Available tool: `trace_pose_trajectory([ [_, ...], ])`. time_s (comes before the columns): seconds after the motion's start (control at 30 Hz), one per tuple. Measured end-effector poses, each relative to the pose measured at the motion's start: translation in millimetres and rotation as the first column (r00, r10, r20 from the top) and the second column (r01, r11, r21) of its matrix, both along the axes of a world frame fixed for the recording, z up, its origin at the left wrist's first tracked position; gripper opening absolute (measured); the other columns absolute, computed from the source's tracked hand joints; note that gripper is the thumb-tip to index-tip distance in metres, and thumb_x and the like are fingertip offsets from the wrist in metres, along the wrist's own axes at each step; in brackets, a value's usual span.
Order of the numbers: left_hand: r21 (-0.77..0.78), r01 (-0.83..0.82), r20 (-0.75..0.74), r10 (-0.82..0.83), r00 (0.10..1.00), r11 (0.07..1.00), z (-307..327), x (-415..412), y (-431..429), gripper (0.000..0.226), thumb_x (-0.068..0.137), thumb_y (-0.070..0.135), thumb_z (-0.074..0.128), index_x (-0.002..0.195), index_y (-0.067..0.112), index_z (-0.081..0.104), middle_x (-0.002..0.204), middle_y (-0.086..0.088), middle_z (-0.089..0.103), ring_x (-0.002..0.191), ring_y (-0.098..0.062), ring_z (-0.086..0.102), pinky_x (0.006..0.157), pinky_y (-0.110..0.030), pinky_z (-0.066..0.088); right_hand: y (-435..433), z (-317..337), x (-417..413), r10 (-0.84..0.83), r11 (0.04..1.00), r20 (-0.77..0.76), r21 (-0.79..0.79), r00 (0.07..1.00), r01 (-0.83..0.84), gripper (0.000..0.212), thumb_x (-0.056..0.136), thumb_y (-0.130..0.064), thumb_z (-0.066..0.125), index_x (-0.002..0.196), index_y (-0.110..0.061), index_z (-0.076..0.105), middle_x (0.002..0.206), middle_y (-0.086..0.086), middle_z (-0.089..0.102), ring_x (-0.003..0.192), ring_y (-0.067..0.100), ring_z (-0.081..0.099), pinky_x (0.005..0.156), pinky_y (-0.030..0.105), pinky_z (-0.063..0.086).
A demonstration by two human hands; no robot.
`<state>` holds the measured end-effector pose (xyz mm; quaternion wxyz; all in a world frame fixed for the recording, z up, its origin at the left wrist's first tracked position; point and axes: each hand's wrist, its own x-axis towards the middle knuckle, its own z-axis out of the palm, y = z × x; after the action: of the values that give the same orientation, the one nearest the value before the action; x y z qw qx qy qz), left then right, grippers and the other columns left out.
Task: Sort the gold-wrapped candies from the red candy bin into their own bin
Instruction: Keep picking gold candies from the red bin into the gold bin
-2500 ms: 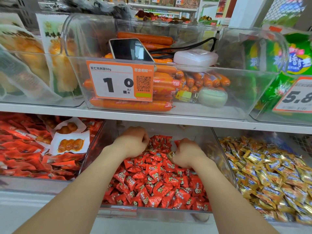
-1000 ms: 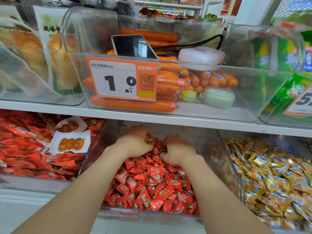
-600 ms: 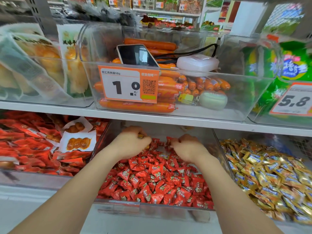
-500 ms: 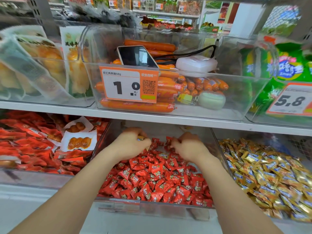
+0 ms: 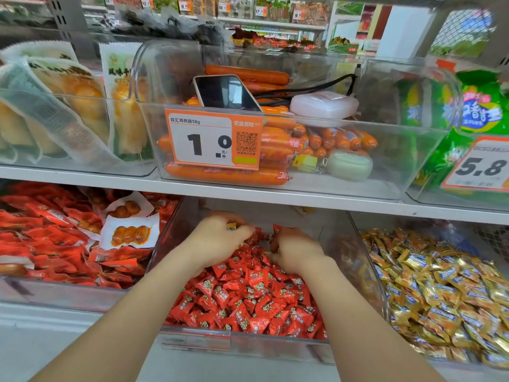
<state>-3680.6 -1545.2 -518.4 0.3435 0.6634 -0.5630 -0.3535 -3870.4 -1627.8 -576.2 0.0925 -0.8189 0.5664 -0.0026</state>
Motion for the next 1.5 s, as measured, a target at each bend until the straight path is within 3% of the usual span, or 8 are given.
trace_pose_trajectory([
  [0.27,0.033,-0.02,-0.093,0.023,0.995,0.999,7,-11,13,0.026,0.092,0.046,0.077,0.102,0.023,0.072,0.075,-0.007,0.061,0.065,-0.02,0.056,0.055,-0.032,0.05,21,52,-4,-0.213,0.977,0.383,0.077,0.899,0.199,0.034,0.086,-0.045,0.065,0.069,-0.016,0.059,0.068,-0.001,0.061,0.068,0.019,0.063,0.054,0.025,0.042],
  [0.57,-0.023,0.081,-0.149,-0.083,0.985,0.996,24,-75,63,0.024,0.09,0.047,0.078,0.089,0.024,0.072,0.062,0.005,0.057,0.056,-0.017,0.048,0.057,-0.031,0.042,128,111,-89,-0.261,0.953,0.586,0.027,0.767,0.303,0.048,0.096,-0.034,0.049,0.06,-0.002,0.056,0.049,0.008,0.049,0.05,0.025,0.044,0.052,0.033,0.035],
  [0.67,-0.123,0.181,-0.07,-0.19,0.979,0.976,32,-110,83,0.016,0.093,0.041,0.076,0.087,0.027,0.071,0.065,0.021,0.063,0.055,0.002,0.051,0.06,-0.026,0.042,132,108,-148,-0.361,0.897,0.662,0.053,0.657,0.44,0.056,0.103,-0.034,0.046,0.062,0.0,0.064,0.05,0.01,0.06,0.05,0.028,0.057,0.058,0.036,0.044],
  [0.83,-0.406,0.312,0.229,-0.235,0.945,0.859,39,-196,77,0.01,0.093,0.04,0.072,0.092,0.036,0.063,0.095,0.018,0.065,0.091,0.003,0.058,0.082,-0.022,0.042,106,79,-241,-0.344,0.672,0.57,-0.406,0.746,0.62,0.039,0.107,-0.023,0.053,0.07,-0.011,0.055,0.062,0.012,0.056,0.067,0.042,0.062,0.06,0.043,0.034],
  [0.97,-0.464,0.428,0.412,-0.238,0.879,0.776,34,-271,41,0.015,0.096,0.038,0.068,0.105,0.033,0.057,0.103,0.011,0.052,0.098,-0.013,0.052,0.087,-0.033,0.041,82,48,-288,-0.296,0.796,0.397,-0.399,0.869,0.454,0.026,0.104,-0.033,0.057,0.104,-0.012,0.072,0.092,0.002,0.049,0.094,0.039,0.061,0.076,0.044,0.05],
  [1.17,0.097,0.489,0.669,-0.421,0.613,0.867,-12,-330,-7,0.083,0.096,0.073,0.044,0.161,0.031,0.017,0.168,-0.007,0.02,0.153,-0.044,0.018,0.123,-0.065,0.014,84,33,-314,-0.302,0.882,0.39,-0.23,0.87,0.41,0.051,0.099,-0.054,0.047,0.133,-0.024,0.069,0.124,0.006,0.069,0.117,0.029,0.062,0.097,0.042,0.051],
  [1.3,0.2,0.44,0.723,-0.435,0.537,0.876,-16,-337,-26,0.103,0.085,0.091,0.033,0.165,0.035,-0.001,0.176,-0.003,-0.007,0.159,-0.043,-0.01,0.122,-0.072,-0.004,86,44,-313,-0.425,0.835,0.295,-0.238,0.856,0.497,0.062,0.089,-0.067,0.038,0.13,-0.032,0.069,0.125,0.003,0.068,0.121,0.03,0.06,0.113,0.051,0.039],
  [1.5,-0.137,0.488,0.877,-0.123,0.464,0.862,15,-314,4,0.081,0.085,0.079,0.038,0.143,0.024,0.048,0.145,-0.013,0.052,0.136,-0.039,0.044,0.115,-0.064,0.021,102,77,-280,-0.334,0.787,0.525,-0.302,0.783,0.538,0.047,0.084,-0.054,0.056,0.119,-0.031,0.075,0.116,-0.001,0.072,0.112,0.025,0.064,0.102,0.04,0.047],
])
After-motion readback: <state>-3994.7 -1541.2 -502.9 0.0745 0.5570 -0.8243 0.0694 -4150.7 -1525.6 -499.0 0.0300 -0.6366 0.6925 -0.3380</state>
